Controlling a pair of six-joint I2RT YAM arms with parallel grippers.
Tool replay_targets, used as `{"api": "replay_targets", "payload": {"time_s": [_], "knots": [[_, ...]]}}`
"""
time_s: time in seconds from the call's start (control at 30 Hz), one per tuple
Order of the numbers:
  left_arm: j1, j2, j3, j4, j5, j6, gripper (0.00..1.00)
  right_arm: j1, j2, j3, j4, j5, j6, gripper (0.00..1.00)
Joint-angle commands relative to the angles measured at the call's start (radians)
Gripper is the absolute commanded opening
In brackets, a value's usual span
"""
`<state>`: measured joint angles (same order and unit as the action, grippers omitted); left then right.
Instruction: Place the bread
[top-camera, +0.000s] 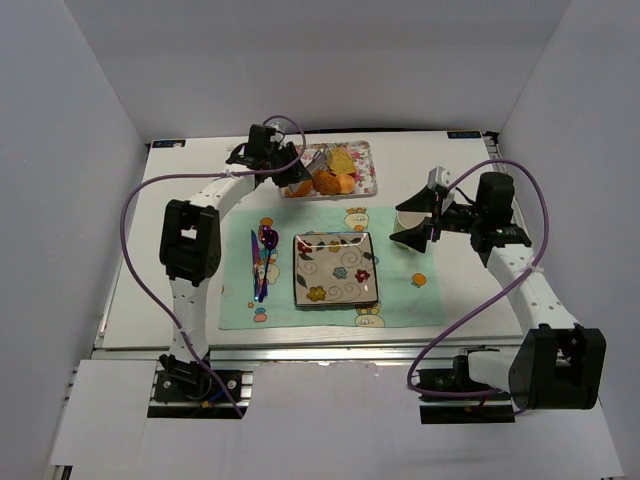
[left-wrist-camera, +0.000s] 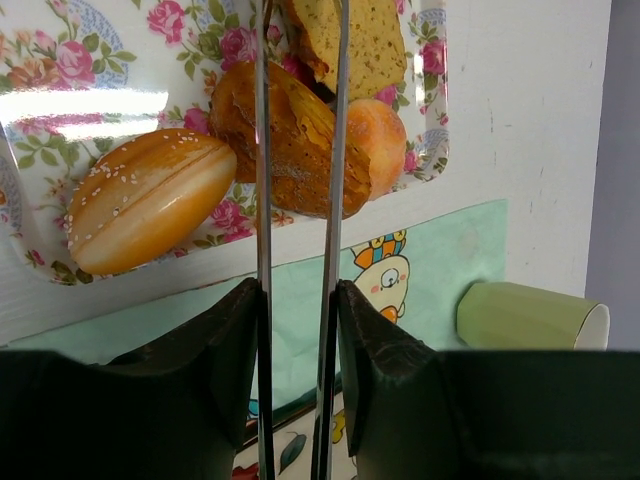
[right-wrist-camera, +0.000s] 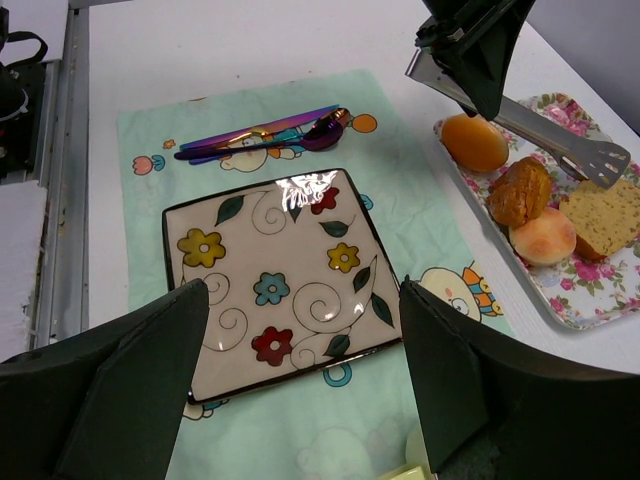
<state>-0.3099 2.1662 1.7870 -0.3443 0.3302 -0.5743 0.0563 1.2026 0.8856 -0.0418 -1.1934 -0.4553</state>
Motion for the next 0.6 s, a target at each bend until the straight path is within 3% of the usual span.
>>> {"api": "replay_targets", "payload": {"time_s": [0.0, 0.3, 0.4, 0.57], "knots": [[-0.005, -0.023, 0.023, -0.007, 0.03, 0.007, 0.46, -0.009, -0.025, -0.004, 0.031, -0.031, 0.009, 0.81], [-0.005, 0.006, 0.037, 0.008, 0.059, -0.016, 0.43, -0.01, -0.026, -0.002, 0.065, -0.032, 0.017, 0.81], [-0.005, 0.012, 0.038, 0.024, 0.075, -0.032, 0.37, -0.012, -0.028, -0.002, 0.066, -0.034, 0.018, 0.82], [-0.005, -0.02, 0.035, 0.048, 0.086, -0.051, 0.08, -0.016, -0.029, -0.001, 0.068, -0.035, 0.021, 0.81]]}}
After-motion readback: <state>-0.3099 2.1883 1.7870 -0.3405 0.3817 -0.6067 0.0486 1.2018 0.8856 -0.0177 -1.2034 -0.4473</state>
